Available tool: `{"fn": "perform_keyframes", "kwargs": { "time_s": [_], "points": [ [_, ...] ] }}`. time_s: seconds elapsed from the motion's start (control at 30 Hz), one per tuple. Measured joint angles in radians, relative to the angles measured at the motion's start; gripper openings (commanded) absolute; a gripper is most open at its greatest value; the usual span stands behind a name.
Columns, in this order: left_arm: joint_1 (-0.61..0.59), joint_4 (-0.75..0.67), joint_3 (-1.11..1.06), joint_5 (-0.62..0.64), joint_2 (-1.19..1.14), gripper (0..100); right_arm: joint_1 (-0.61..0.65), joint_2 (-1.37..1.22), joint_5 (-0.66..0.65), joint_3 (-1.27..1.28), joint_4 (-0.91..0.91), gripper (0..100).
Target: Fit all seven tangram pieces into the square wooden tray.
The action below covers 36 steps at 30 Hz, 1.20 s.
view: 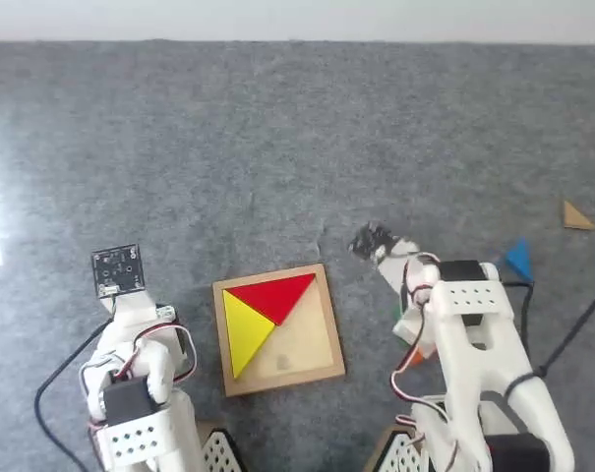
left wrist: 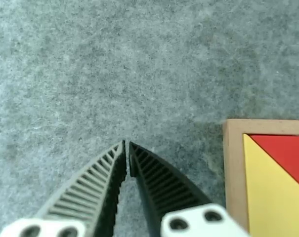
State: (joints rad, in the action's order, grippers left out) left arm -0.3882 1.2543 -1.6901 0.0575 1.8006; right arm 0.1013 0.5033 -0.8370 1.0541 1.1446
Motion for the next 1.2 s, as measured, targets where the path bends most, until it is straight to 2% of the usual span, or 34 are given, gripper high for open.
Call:
{"fn": "perform_keyframes", "kwargs": {
  "time_s": [0.17,0.37,0.47,0.6,0.73,0.93,1.03,1.2],
  "points": [
    [0.0,0.0,0.0,0.0,0.0,1,-0.044,0.072,-0.107,0.095,-0.046,4.8],
    [0.0,0.0,0.0,0.0,0.0,1,0.04,0.041,0.002,0.098,-0.212,4.7],
    [0.0,0.0,0.0,0.0,0.0,1,0.04,-0.028,0.031,0.089,-0.298,4.7],
    [0.0,0.0,0.0,0.0,0.0,1,0.032,-0.132,0.068,-0.014,-0.315,4.8],
    [0.0,0.0,0.0,0.0,0.0,1,-0.026,-0.144,0.14,-0.152,-0.236,4.8],
    [0.0,0.0,0.0,0.0,0.0,1,-0.04,0.064,0.141,-0.184,0.077,4.8],
    [0.0,0.0,0.0,0.0,0.0,1,-0.04,0.275,0.038,-0.075,0.124,8.9],
    [0.0,0.0,0.0,0.0,0.0,1,-0.048,0.571,-0.365,0.169,0.245,21.9]
  ]
}}
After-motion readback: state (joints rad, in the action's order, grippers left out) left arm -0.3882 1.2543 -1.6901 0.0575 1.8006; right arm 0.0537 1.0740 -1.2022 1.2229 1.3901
